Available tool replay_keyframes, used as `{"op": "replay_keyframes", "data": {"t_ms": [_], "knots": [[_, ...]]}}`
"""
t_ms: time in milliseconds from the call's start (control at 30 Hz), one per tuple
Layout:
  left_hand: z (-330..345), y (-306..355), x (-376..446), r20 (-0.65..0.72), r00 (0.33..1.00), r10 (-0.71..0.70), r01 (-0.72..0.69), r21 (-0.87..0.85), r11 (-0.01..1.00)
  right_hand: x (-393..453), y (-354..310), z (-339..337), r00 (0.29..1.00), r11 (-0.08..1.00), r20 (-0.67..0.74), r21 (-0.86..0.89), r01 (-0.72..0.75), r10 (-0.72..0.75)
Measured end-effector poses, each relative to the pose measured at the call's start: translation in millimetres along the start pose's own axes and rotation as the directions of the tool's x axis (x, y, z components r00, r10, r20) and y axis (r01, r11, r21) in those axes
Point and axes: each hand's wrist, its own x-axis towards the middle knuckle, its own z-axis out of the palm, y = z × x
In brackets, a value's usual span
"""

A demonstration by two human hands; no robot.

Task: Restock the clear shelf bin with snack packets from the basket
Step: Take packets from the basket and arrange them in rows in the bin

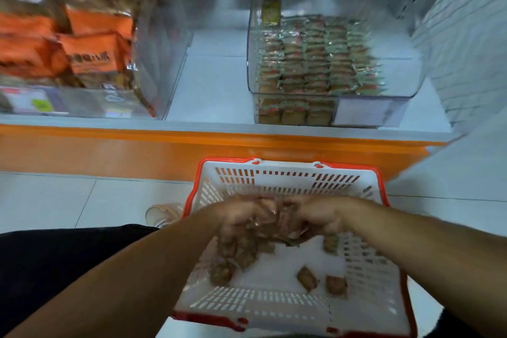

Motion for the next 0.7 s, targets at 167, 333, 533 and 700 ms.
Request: {"op": "replay_keyframes", "data": {"t_ms": [167, 333, 533, 700], "knots": [[17.1, 70.3, -59.0, -0.034, 0.973, 0.227, -0.230, -0.146, 0.962, -81.6, -62.1, 19.0, 0.967, 0.970, -0.088, 0.031, 0.243, -0.239], [27.7, 117.0, -121.2, -0.073, 0.887, 0.457, -0.462, -0.170, 0.870, -150.4, -100.4, 29.8, 0.879, 0.884, -0.191, 0.086, 0.459, -0.437], [35.6, 144.5, -167.3, -0.183, 0.772, 0.609, -0.636, -0.218, 0.740, -189.9, -126.0, 39.1, 0.769, 0.794, -0.293, 0.052, 0.606, -0.568], [38.6, 151.6, -162.4, -0.283, 0.714, 0.640, -0.698, -0.227, 0.679, -195.6, -136.5, 31.4, 0.669, 0.761, -0.370, -0.225, 0.608, -0.645]]}}
